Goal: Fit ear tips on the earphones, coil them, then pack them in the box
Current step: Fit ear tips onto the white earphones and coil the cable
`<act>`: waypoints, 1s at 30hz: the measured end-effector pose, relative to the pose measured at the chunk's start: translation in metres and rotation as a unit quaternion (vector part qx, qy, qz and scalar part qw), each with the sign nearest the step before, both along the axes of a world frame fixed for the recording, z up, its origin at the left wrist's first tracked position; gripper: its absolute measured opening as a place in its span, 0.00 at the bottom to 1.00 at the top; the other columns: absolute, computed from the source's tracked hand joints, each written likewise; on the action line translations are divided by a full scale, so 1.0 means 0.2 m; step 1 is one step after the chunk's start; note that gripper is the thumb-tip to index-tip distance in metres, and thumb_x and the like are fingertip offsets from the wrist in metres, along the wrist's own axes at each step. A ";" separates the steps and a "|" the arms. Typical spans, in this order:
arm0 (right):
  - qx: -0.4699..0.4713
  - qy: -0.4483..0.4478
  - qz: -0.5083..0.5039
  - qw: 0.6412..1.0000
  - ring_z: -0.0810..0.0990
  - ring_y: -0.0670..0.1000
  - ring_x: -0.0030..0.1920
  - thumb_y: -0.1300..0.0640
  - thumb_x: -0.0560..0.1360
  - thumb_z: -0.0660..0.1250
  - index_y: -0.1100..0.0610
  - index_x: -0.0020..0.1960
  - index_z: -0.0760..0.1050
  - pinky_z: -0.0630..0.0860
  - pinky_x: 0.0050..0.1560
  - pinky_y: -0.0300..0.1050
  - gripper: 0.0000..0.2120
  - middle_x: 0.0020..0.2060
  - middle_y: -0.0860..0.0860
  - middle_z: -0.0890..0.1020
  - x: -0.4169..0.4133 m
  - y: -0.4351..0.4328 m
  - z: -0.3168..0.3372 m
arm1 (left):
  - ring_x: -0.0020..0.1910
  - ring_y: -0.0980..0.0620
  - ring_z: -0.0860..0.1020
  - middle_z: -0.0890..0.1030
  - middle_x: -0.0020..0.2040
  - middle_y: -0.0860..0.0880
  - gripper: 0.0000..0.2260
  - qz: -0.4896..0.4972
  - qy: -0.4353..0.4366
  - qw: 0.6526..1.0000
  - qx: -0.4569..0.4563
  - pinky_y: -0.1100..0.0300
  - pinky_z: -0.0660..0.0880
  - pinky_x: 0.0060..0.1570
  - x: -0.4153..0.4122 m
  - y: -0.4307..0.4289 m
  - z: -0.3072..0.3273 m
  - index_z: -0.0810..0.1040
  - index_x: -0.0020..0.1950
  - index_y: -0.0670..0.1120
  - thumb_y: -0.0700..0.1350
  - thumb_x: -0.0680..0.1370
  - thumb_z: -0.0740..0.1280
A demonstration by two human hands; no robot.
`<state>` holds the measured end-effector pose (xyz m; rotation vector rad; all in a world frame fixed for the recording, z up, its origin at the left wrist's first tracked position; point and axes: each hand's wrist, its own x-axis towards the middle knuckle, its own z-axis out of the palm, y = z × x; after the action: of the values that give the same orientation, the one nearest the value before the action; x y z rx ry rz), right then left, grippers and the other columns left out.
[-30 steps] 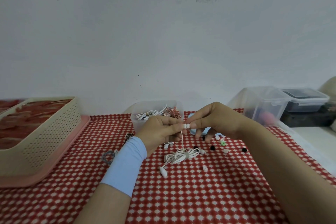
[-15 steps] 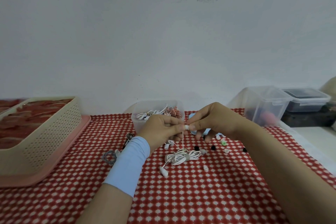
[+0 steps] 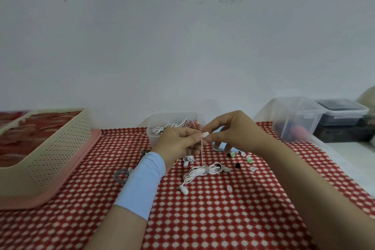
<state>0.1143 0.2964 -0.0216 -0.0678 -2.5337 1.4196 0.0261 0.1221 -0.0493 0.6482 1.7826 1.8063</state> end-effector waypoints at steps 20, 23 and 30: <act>0.016 0.040 -0.029 0.999 0.86 0.49 0.36 0.58 0.73 0.77 0.52 0.52 0.87 0.82 0.36 0.41 0.08 0.40 0.48 0.88 -0.01 -0.03 -0.02 | 0.39 0.49 0.81 0.84 0.41 0.40 0.06 0.015 0.003 1.000 -0.005 0.62 0.80 0.39 0.00 0.00 0.01 0.83 0.52 0.39 0.36 0.76 0.71; -0.116 -0.005 -0.016 0.993 0.86 0.53 0.39 0.56 0.78 0.72 0.50 0.58 0.83 0.84 0.39 0.48 0.09 0.46 0.50 0.88 0.03 -0.02 0.02 | 0.36 0.51 0.81 0.83 0.37 0.45 0.05 0.010 0.011 0.999 0.031 0.62 0.80 0.39 0.00 -0.01 0.02 0.82 0.51 0.39 0.35 0.75 0.71; -0.237 -0.109 0.037 0.965 0.83 0.48 0.39 0.58 0.73 0.74 0.53 0.51 0.88 0.80 0.37 0.42 0.08 0.42 0.53 0.87 0.04 -0.01 0.00 | 0.37 0.50 0.82 0.84 0.39 0.42 0.04 -0.011 0.033 0.999 0.019 0.62 0.79 0.39 0.00 -0.03 0.03 0.84 0.48 0.40 0.35 0.74 0.72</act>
<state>0.1213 0.2940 -0.0212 -0.2252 -2.3115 2.1265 0.0260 0.1156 -0.0443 0.7479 1.7791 1.8276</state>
